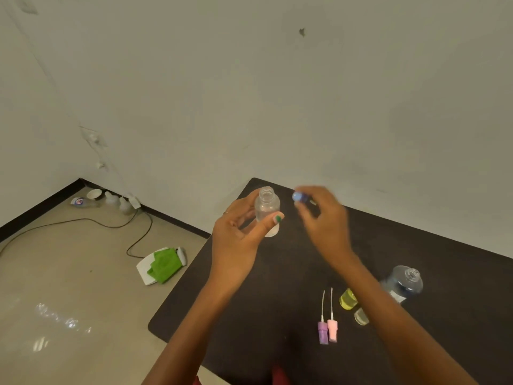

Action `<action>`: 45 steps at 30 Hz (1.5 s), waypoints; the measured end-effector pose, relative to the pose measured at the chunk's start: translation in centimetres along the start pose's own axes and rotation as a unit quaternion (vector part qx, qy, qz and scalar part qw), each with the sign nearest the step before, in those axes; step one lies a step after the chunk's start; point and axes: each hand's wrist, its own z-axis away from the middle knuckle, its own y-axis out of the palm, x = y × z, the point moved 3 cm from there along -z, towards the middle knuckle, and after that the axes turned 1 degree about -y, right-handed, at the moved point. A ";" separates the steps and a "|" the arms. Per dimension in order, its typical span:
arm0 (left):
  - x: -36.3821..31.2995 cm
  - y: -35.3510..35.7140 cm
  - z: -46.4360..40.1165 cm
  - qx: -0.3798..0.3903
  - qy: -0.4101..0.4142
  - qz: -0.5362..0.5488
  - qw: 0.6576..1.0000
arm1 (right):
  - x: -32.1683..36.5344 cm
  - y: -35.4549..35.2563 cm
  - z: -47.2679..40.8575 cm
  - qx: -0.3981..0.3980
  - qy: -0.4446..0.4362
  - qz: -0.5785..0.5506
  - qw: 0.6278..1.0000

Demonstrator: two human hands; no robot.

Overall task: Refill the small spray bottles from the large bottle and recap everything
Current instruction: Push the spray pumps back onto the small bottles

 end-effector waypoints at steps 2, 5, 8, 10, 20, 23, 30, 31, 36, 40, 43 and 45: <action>-0.1 -0.1 -0.1 0.005 0.004 0.001 1.000 | 3.6 -2.5 -2.5 -0.054 0.045 -0.100 0.993; -0.3 -0.2 -0.2 0.022 0.011 -0.006 1.000 | 8.9 -5.6 -4.6 -0.101 0.040 -0.224 0.968; -0.4 -0.5 -0.1 0.038 0.012 -0.013 0.999 | 12.9 -7.0 -5.2 -0.102 -0.006 -0.247 0.964; -0.4 -0.8 -0.1 0.042 0.014 -0.011 0.999 | 14.5 -7.1 -5.2 -0.087 -0.026 -0.250 0.964; -0.1 -2.0 -0.2 0.046 0.013 -0.013 0.999 | 15.4 -5.3 -4.0 -0.017 0.004 -0.263 0.965; -0.3 -2.2 0.0 0.051 0.013 -0.009 0.999 | 14.7 -4.6 -3.5 0.003 0.039 -0.260 0.965; -0.8 -2.3 0.5 0.067 0.035 -0.002 0.997 | 13.6 -2.9 -2.2 0.099 0.104 -0.246 0.959; -0.7 -2.3 0.5 0.067 0.036 -0.003 0.997 | 13.4 -2.8 -2.1 0.110 0.111 -0.244 0.957; -0.5 -2.4 0.4 0.073 0.041 -0.002 0.997 | 13.2 -2.4 -1.6 0.145 0.136 -0.245 0.949; -0.2 -2.5 0.4 0.076 0.048 -0.009 0.996 | 12.9 -2.3 -1.4 0.173 0.146 -0.238 0.945; -0.1 -2.5 0.4 0.079 0.053 -0.016 0.995 | 12.7 -2.2 -1.2 0.188 0.146 -0.224 0.945; -0.1 -2.5 0.5 0.081 0.051 -0.013 0.995 | 12.6 -2.2 -1.2 0.175 0.146 -0.218 0.949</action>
